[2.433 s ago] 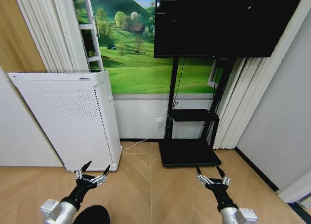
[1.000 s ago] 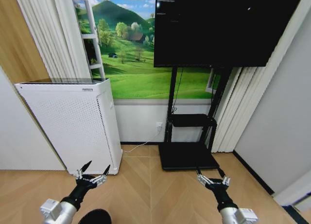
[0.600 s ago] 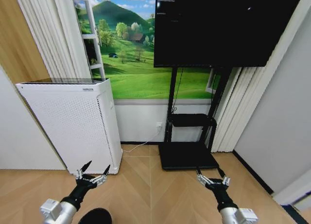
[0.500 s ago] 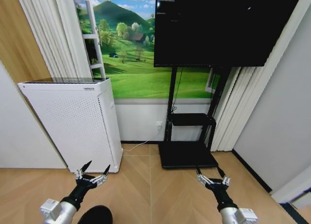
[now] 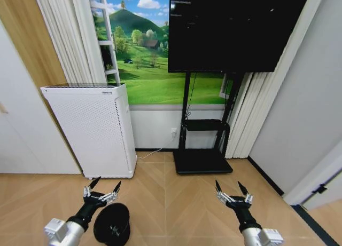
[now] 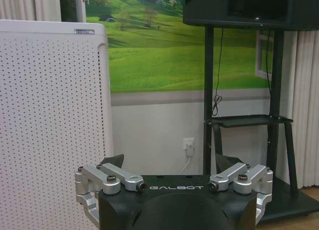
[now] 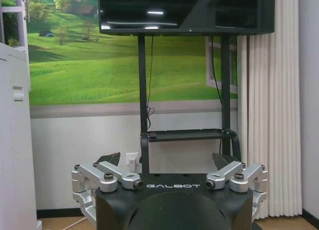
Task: Pick up the trash bin and place the garbage on the floor into it.
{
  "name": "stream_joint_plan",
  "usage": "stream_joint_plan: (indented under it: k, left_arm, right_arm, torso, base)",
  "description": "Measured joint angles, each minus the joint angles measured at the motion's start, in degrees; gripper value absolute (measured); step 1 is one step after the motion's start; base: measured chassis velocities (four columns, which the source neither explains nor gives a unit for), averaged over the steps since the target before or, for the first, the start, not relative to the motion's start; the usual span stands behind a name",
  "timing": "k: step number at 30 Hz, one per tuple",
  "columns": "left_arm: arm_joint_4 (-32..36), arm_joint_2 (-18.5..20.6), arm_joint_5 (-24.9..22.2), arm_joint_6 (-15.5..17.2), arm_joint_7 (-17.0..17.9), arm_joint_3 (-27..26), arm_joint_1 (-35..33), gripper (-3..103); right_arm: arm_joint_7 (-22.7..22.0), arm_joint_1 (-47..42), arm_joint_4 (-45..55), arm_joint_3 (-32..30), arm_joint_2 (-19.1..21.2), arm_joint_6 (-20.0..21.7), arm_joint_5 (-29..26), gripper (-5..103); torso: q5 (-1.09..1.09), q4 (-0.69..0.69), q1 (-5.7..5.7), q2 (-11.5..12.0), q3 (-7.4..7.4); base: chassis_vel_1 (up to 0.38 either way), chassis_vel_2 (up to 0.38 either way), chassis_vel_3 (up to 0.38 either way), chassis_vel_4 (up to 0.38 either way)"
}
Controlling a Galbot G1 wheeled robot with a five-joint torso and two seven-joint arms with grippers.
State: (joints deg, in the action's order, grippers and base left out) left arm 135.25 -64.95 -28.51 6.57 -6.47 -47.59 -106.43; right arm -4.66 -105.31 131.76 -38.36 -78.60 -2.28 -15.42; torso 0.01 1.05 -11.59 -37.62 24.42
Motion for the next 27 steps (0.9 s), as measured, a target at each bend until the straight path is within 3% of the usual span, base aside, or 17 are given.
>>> stream_joint_plan:
  k: [4, 6, 10, 11, 13, 14, 15, 17, 18, 21, 23, 26, 27]
  left_arm:
    - [0.0, 0.0, 0.0, 0.0, 0.0, 0.0, 0.0, 100]
    - [0.0, -0.01, 0.0, 0.0, 0.0, 0.0, 0.0, 100]
    - [0.0, 0.0, 0.0, 0.0, 0.0, 0.0, 0.0, 100]
    - [0.0, 0.0, 0.0, 0.0, 0.0, 0.0, 0.0, 100]
    - [0.01, 0.0, 0.0, 0.0, 0.0, 0.0, -0.01, 100]
    - [0.0, 0.0, 0.0, 0.0, 0.0, 0.0, 0.0, 100]
    - [0.0, 0.0, 0.0, 0.0, 0.0, 0.0, 0.0, 100]
    - [0.02, 0.0, 0.0, 0.0, 0.0, 0.0, 0.0, 100]
    - [0.02, 0.0, 0.0, 0.0, 0.0, 0.0, 0.0, 100]
    - [0.0, 0.0, 0.0, 0.01, 0.0, 0.0, 0.0, 100]
    - [0.02, -0.01, 0.0, 0.01, -0.01, 0.0, -0.02, 100]
    - [0.01, 0.0, 0.0, 0.01, -0.01, 0.0, -0.01, 100]
    - [0.01, -0.01, 0.0, 0.01, -0.01, 0.0, -0.01, 100]
  right_arm:
    - [0.0, -0.01, 0.0, 0.0, -0.01, 0.0, 0.0, 100]
    - [0.0, -0.01, 0.0, 0.0, 0.0, 0.0, 0.0, 100]
    - [0.0, -0.01, 0.01, 0.0, -0.01, 0.0, 0.0, 100]
    - [0.0, -0.01, 0.0, 0.0, -0.01, 0.0, 0.0, 100]
    - [0.0, -0.01, -0.01, 0.0, 0.0, 0.0, 0.0, 100]
    - [0.01, -0.01, 0.0, 0.0, -0.01, 0.0, 0.0, 100]
    - [0.01, -0.01, 0.0, 0.0, -0.01, 0.0, 0.0, 100]
    - [0.0, 0.0, -0.01, 0.0, 0.0, 0.0, 0.0, 100]
    - [0.0, 0.0, -0.01, 0.0, 0.0, 0.0, 0.0, 100]
    - [0.01, -0.02, 0.0, 0.0, 0.0, 0.0, 0.0, 100]
    - [0.0, -0.06, -0.01, 0.0, 0.0, 0.01, 0.0, 100]
    - [0.01, -0.05, 0.0, 0.0, 0.0, 0.0, 0.0, 100]
    - [0.0, -0.06, 0.0, 0.01, -0.01, 0.0, 0.0, 100]
  torso:
    - [-0.07, 0.0, 0.03, 0.02, -0.03]
    - [0.05, 0.0, 0.03, 0.06, -0.03]
    - [-0.12, -0.01, 0.05, 0.05, -0.06]
    - [0.04, 0.0, 0.05, 0.08, -0.05]
    - [0.06, -0.01, 0.04, 0.09, -0.05]
    - [-0.11, 0.0, 0.05, 0.09, -0.08]
    - [-0.11, 0.0, 0.05, 0.09, -0.08]
    - [0.08, 0.0, 0.04, 0.12, -0.06]
    - [0.08, 0.0, 0.04, 0.12, -0.06]
    - [-0.11, 0.0, 0.08, 0.11, -0.1]
    - [0.06, 0.01, 0.09, 0.11, -0.1]
    - [-0.07, -0.01, 0.09, 0.12, -0.1]
    - [-0.01, 0.0, 0.09, 0.14, -0.1]
  base:
    - [0.346, -0.373, -0.349, 0.343]
    - [0.36, -0.357, -0.384, 0.366]
    - [0.346, -0.359, -0.324, 0.368]
    - [0.344, -0.341, -0.384, 0.364]
    - [0.379, -0.367, -0.354, 0.334]
    - [0.316, -0.367, -0.346, 0.339]
    - [0.316, -0.367, -0.346, 0.339]
    - [0.346, -0.327, -0.365, 0.348]
    - [0.327, -0.326, -0.384, 0.348]
    - [0.289, -0.31, -0.308, 0.305]
    - [0.22, -0.166, -0.292, 0.157]
    - [0.148, -0.076, -0.169, 0.021]
    - [0.121, 0.067, -0.098, -0.017]
